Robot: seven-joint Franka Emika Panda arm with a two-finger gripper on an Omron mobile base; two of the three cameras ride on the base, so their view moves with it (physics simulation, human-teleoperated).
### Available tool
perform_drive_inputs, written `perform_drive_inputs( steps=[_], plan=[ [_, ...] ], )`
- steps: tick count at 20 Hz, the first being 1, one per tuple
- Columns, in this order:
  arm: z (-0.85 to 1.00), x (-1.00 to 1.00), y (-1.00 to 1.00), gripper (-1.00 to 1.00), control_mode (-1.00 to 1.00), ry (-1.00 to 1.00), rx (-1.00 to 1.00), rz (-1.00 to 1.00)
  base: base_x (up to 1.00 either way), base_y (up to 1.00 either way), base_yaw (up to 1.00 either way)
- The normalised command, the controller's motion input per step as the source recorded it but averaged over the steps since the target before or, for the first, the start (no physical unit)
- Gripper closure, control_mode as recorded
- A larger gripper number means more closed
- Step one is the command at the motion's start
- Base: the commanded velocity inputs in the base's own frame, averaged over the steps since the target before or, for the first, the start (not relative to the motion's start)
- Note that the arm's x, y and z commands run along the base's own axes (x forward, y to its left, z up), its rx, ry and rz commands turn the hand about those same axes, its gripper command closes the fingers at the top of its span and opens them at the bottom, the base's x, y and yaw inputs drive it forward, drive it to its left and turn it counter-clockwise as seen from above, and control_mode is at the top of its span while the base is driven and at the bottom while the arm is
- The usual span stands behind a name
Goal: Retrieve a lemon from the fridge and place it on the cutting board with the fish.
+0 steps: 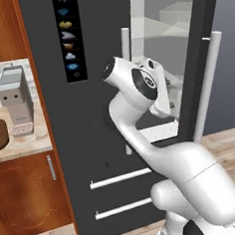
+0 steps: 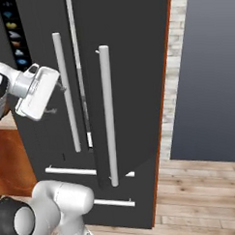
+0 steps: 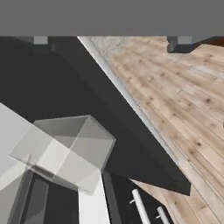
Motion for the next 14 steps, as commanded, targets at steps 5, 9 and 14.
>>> perform_drive_inputs(
  steps=[5,9,14],
  plan=[
    [-0.09,0.16,-0.2,-1.0,-1.0,0.18,-0.1,0.0,0.0,0.0,0.0],
    [-0.11,0.31,-0.29,-1.0,-1.0,0.22,-0.18,0.0,0.0,0.0,0.0],
    [-0.06,0.22,-0.46,-1.0,-1.0,0.21,-0.09,0.0,0.0,0.0,0.0]
  ],
)
